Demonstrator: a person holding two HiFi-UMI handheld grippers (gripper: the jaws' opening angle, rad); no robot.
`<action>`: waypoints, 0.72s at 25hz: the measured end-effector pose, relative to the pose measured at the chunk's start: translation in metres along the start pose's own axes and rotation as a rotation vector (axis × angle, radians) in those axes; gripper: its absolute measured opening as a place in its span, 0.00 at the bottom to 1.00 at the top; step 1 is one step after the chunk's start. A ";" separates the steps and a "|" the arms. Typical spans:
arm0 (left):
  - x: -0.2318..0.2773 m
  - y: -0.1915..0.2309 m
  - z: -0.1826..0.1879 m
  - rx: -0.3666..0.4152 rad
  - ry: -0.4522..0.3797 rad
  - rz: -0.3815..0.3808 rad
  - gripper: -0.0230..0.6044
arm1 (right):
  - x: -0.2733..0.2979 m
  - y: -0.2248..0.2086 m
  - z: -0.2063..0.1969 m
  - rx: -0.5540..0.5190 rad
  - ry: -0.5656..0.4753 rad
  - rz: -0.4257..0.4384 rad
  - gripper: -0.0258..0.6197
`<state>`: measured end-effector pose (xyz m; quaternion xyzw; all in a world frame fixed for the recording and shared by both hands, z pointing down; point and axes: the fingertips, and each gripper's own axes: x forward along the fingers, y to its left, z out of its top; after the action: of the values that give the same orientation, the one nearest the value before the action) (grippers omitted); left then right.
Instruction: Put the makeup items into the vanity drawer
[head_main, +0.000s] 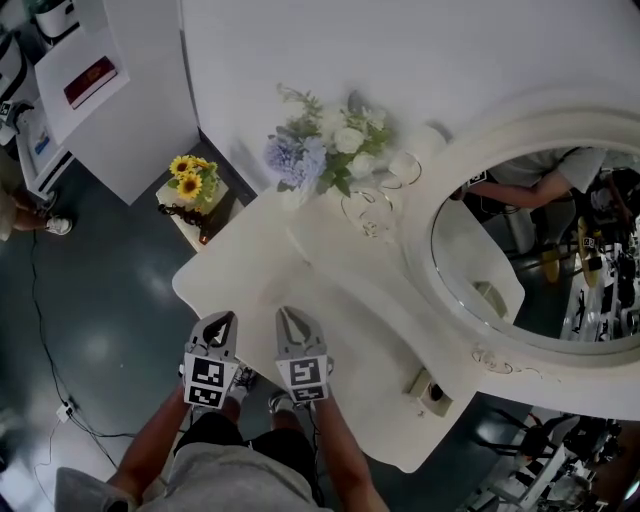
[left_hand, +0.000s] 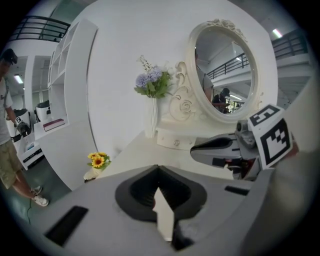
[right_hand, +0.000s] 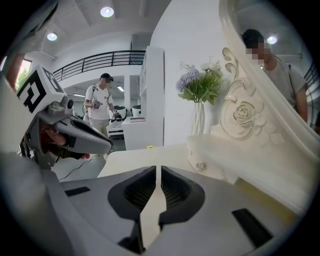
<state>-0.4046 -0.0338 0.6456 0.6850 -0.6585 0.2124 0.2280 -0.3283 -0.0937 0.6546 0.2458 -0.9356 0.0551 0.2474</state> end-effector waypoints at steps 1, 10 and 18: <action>0.001 0.001 -0.001 -0.003 0.003 -0.002 0.04 | 0.004 0.001 -0.002 0.006 0.010 0.006 0.10; 0.005 0.006 -0.008 -0.014 0.021 -0.006 0.04 | 0.037 0.001 -0.020 0.023 0.069 0.011 0.38; 0.005 0.011 -0.014 -0.013 0.033 -0.003 0.04 | 0.049 0.003 -0.039 0.013 0.126 0.011 0.35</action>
<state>-0.4155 -0.0300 0.6601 0.6808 -0.6551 0.2189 0.2436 -0.3497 -0.1032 0.7129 0.2382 -0.9192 0.0780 0.3038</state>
